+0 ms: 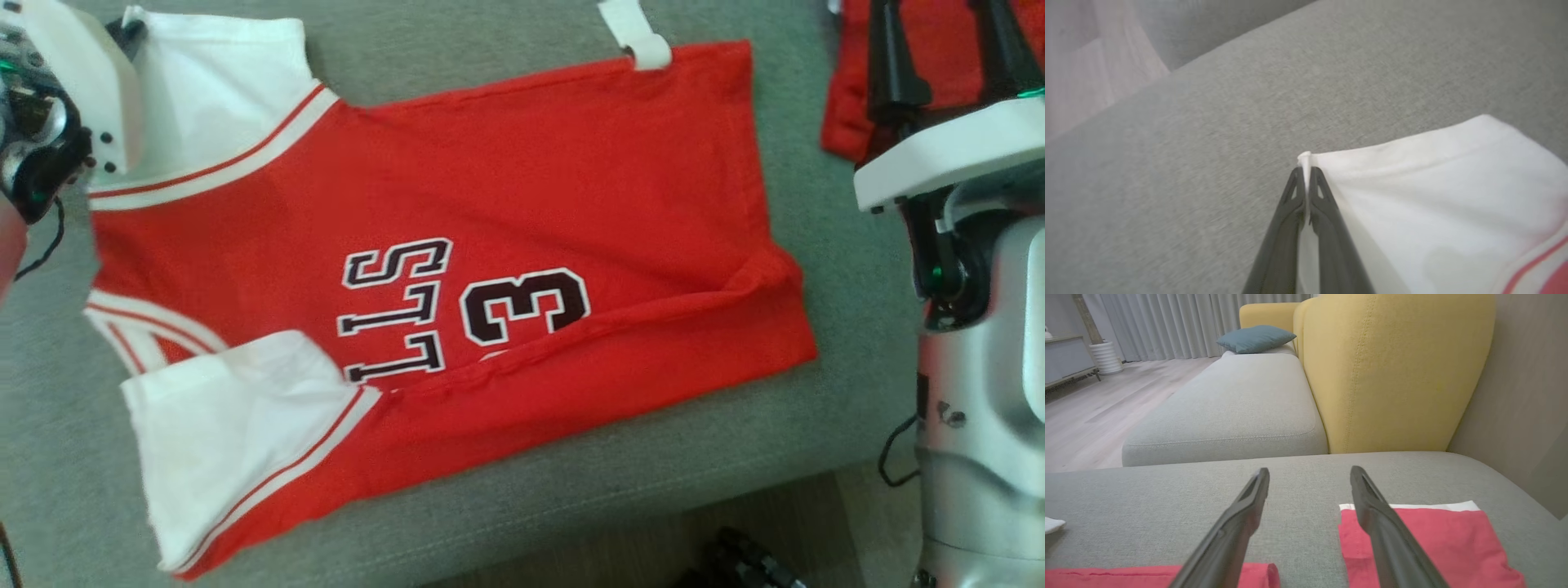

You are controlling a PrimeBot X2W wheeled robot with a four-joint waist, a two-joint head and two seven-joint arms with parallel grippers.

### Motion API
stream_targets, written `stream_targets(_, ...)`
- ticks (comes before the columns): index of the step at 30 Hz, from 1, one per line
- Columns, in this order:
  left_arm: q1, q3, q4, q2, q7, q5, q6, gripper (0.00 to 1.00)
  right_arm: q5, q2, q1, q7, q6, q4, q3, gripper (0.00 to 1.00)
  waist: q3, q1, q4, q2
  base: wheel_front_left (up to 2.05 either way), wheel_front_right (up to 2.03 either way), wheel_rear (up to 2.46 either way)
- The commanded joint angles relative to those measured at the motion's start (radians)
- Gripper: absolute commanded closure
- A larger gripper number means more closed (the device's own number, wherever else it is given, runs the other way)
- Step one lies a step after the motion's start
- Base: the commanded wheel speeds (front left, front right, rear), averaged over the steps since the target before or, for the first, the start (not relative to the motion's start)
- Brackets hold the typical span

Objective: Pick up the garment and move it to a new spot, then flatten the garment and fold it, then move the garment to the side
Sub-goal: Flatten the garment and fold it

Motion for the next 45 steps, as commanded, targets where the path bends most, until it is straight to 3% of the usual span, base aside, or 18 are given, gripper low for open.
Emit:
stream_targets(1, -0.045, 0.036, 0.005, 0.031, -0.058, 0.011, 0.002, 1.00, 0.007, -0.002, -0.030, 0.006, 0.007, -0.018, 0.012, 0.00, -0.027, -0.0001, 0.032, 0.0001, 0.00, 0.00, 0.00)
stream_targets(10, -0.036, 0.043, -0.004, -0.032, -0.264, 0.038, 0.017, 1.00, 0.021, -0.002, -0.052, 0.039, 0.007, 0.102, 0.007, 0.00, -0.104, -0.0001, 0.138, 0.0001, 0.00, 0.00, 0.00)
stream_targets(17, 0.020, 0.035, -0.083, -0.061, -0.344, 0.044, 0.044, 1.00, 0.071, -0.017, -0.071, 0.101, 0.007, 0.229, -0.022, 0.00, -0.159, -0.0001, 0.217, 0.0001, 0.00, 0.00, 0.00)
stream_targets(25, 0.083, 0.012, -0.227, -0.045, -0.346, 0.056, 0.086, 1.00, 0.128, -0.072, -0.100, 0.212, 0.007, 0.396, -0.047, 0.00, -0.178, -0.0001, 0.260, 0.0001, 0.00, 0.00, 0.00)
stream_targets(34, 0.117, -0.001, -0.361, -0.004, -0.309, 0.057, 0.128, 1.00, 0.120, -0.131, -0.133, 0.298, 0.007, 0.527, -0.001, 0.00, -0.167, -0.0001, 0.272, 0.0001, 0.00, 0.00, 0.00)
stream_targets(45, 0.117, 0.000, -0.439, 0.032, -0.281, 0.056, 0.157, 1.00, 0.106, -0.148, -0.193, 0.266, 0.007, 0.605, 0.041, 0.00, -0.139, -0.0001, 0.272, 0.0001, 0.00, 0.00, 0.00)
